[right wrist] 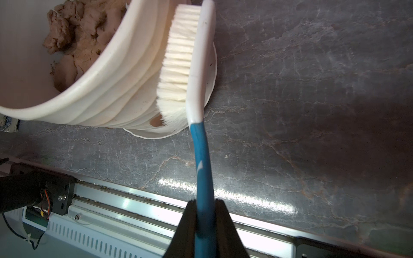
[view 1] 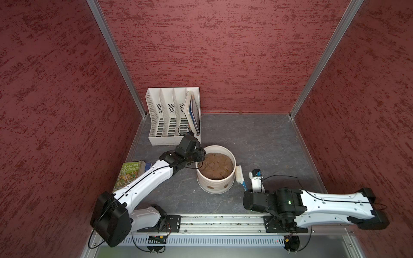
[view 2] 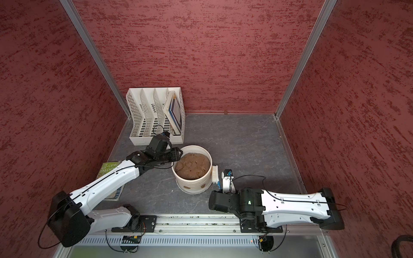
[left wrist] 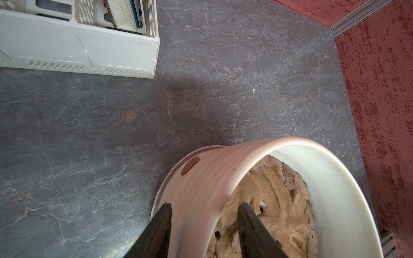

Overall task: Scrub the dried mud off the ceramic pot
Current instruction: Brush off the soil from the pot.

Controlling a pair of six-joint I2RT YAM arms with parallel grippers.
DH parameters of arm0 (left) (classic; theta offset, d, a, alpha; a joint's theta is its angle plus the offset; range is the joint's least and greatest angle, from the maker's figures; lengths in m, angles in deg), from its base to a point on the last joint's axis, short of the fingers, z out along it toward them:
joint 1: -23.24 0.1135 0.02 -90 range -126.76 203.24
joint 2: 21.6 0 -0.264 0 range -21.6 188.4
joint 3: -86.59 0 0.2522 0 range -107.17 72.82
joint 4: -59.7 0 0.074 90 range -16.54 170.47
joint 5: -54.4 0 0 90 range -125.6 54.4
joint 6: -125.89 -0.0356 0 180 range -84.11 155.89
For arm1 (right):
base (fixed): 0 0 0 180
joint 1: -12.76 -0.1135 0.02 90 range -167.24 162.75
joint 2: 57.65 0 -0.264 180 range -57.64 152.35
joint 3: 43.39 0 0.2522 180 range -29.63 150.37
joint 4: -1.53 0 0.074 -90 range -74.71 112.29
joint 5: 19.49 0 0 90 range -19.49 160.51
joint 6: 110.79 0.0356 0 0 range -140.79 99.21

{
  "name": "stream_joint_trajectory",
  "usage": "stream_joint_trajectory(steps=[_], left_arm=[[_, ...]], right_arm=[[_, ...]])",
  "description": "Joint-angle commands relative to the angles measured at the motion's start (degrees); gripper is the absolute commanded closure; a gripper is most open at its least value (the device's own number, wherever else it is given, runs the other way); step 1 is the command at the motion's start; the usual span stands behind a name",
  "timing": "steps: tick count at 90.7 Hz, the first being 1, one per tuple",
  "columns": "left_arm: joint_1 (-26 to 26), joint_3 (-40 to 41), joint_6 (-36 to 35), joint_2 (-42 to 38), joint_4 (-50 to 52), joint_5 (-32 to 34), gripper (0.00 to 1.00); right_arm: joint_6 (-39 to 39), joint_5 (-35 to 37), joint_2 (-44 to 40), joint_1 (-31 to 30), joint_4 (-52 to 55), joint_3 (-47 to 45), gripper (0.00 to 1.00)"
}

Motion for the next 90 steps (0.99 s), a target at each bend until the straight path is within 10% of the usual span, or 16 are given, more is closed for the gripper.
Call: stream_joint_trajectory(steps=[1, 47, 90], left_arm=[[0.1, 0.8, -0.9, -0.6, -1.1, -0.1, 0.50], [0.1, 2.3, -1.3, -0.2, -2.5, -3.1, 0.51], [0.4, 2.2, 0.1, -0.2, -2.3, -3.7, 0.51]], right_arm=[[-4.3, -2.2, 1.1, 1.5, -6.9, -0.4, 1.00], [-11.9, -9.8, 6.4, 12.0, -15.5, -2.1, 1.00], [-16.2, -10.9, 6.9, 28.2, -0.8, -1.1, 1.00]])
